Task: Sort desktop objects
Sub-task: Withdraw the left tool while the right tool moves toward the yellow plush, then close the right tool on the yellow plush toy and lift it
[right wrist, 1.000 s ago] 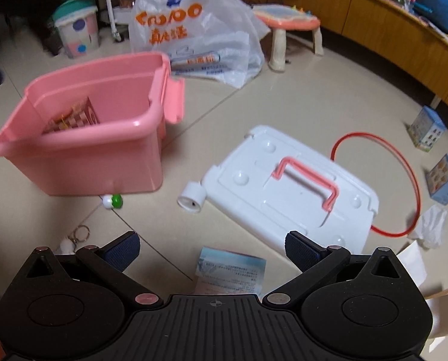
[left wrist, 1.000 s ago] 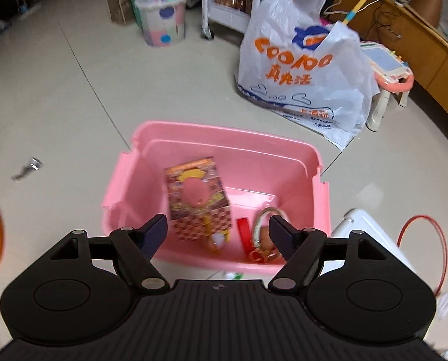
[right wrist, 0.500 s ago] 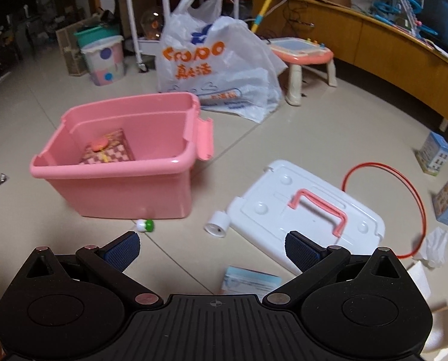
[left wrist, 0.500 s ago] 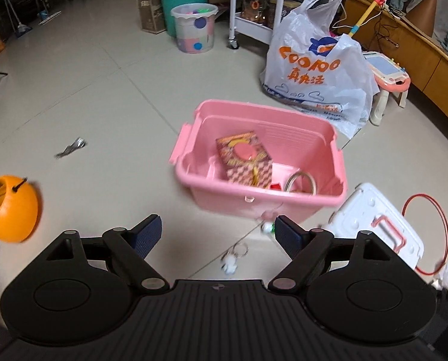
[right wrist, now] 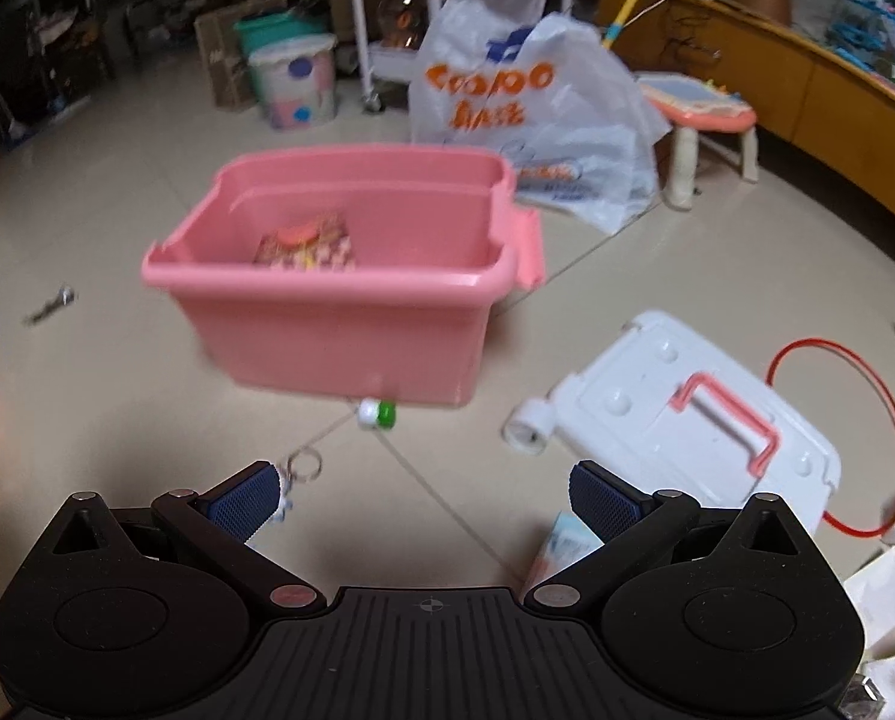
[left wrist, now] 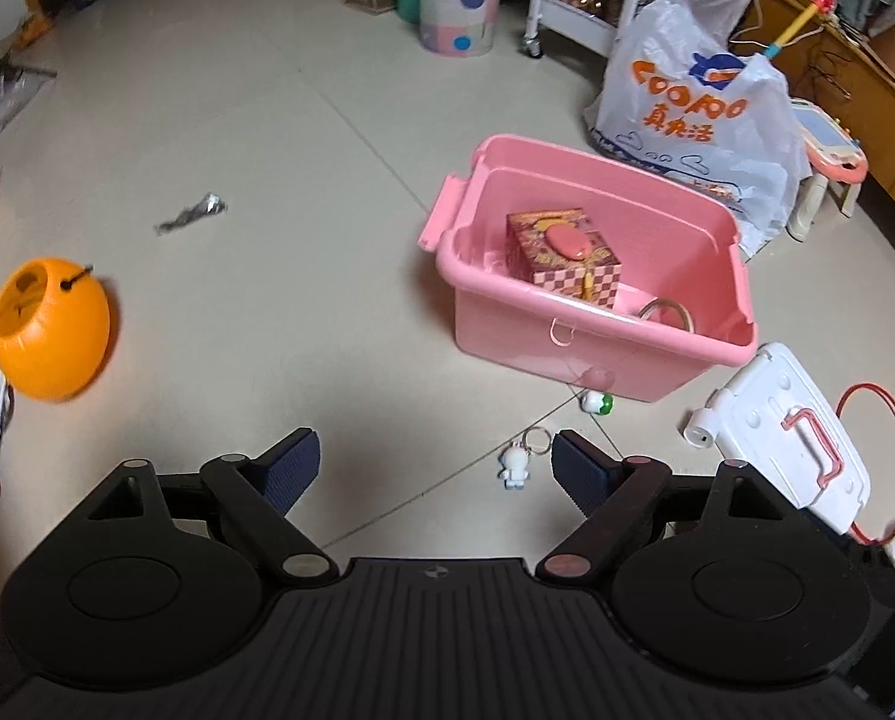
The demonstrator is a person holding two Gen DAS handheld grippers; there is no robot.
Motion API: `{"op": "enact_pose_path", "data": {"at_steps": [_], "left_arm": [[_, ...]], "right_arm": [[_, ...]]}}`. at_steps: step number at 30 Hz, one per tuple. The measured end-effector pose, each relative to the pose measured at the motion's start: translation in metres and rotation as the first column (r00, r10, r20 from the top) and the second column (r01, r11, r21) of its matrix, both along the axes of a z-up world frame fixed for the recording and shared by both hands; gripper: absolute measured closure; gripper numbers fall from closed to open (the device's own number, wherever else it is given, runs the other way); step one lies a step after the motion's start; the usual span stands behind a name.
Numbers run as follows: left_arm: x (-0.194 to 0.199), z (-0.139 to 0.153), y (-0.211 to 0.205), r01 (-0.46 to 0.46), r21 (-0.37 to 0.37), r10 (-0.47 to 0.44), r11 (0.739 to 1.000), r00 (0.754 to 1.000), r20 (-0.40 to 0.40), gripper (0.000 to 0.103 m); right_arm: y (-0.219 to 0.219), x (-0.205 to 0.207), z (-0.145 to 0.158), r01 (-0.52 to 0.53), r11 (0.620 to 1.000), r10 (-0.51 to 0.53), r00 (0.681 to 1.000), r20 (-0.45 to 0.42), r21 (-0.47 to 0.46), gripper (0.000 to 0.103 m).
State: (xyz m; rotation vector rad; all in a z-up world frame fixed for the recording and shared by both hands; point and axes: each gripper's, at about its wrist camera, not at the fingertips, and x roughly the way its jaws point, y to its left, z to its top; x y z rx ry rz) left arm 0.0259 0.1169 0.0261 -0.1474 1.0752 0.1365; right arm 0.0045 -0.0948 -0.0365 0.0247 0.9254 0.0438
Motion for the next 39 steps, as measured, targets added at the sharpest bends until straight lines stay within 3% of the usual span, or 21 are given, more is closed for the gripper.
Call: {"op": "enact_pose_path", "data": {"at_steps": [10, 22, 39], "left_arm": [[0.002, -0.016, -0.01, 0.021, -0.059, -0.024, 0.998, 0.998, -0.063, 0.016], [0.004, -0.032, -0.021, 0.055, -0.056, -0.062, 0.997, 0.991, -0.118, 0.016], [0.009, -0.052, -0.035, 0.101, -0.04, -0.107, 0.994, 0.979, -0.176, 0.016]], "right_arm": [[0.008, 0.001, -0.044, -0.015, 1.0, 0.016, 0.988, -0.154, 0.009, 0.0], [0.024, 0.0, -0.09, -0.067, 0.997, 0.055, 0.955, -0.291, -0.031, 0.0], [0.038, -0.001, -0.123, -0.101, 0.992, 0.07, 0.933, -0.354, -0.07, 0.001]]}}
